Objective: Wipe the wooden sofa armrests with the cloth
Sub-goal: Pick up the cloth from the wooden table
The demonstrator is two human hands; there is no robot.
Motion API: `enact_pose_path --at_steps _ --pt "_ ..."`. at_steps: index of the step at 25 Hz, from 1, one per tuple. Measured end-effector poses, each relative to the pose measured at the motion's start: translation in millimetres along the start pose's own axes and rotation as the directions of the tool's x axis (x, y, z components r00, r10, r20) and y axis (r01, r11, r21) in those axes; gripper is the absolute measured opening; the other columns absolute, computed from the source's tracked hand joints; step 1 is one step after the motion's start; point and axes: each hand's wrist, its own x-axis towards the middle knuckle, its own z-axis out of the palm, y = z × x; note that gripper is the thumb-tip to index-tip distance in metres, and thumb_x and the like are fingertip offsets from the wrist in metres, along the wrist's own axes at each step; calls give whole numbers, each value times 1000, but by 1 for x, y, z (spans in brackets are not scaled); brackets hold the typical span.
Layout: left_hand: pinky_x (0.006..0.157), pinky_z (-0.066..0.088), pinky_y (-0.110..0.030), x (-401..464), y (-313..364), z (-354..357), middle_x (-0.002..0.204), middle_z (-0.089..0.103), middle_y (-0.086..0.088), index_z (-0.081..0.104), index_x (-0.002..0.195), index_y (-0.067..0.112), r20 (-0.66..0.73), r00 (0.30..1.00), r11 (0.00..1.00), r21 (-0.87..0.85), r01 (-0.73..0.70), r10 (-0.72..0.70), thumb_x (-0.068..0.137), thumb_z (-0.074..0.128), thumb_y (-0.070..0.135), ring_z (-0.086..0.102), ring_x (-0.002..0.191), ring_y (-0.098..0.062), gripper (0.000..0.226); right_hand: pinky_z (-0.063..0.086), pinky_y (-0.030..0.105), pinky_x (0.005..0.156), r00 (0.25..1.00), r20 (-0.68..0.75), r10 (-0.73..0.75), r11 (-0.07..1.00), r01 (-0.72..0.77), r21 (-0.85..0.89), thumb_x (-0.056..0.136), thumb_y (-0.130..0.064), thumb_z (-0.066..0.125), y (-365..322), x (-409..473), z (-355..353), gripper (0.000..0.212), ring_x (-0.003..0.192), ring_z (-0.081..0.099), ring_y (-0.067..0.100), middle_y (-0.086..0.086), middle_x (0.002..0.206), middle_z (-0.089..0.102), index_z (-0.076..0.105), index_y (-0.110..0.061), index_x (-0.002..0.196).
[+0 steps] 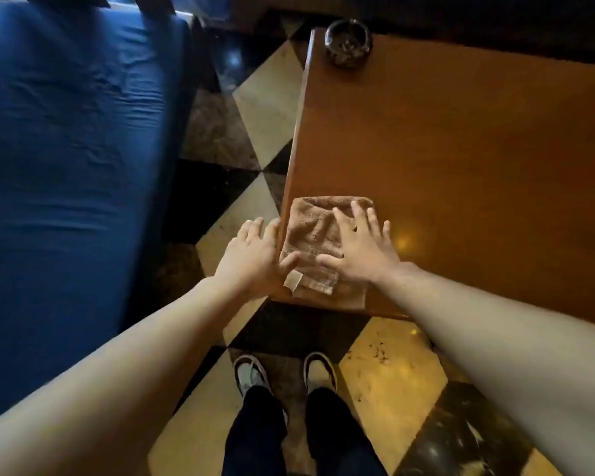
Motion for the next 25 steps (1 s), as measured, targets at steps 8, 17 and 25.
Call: enact_pose_path --at_steps 8,17,25 --pt "102 46 -52 56 8 74 141 48 -20 41 149 26 -90 993 992 -93 -90 81 92 62 38 44 126 -42 62 16 55 127 970 -63 234 948 -213 236 74 -69 81 21 44 55 120 160 -2 34 -4 176 -7 9 -36 165" --pt "88 61 -48 34 27 54 114 65 -13 46 122 9 135 937 702 -629 333 -323 81 69 7 66 104 -33 47 47 32 90 950 -56 308 824 -237 514 83 -18 81 -11 9 54 76 111 58 29 6 132 44 43 -27 148" --pt "86 62 -48 -86 -34 4 94 77 -16 75 105 1 337 832 393 -760 517 -442 67 56 40 73 89 -34 57 39 28 82 999 19 -34 852 19 523 85 -27 69 -99 -81 22 56 100 56 23 0 108 52 56 -34 138"
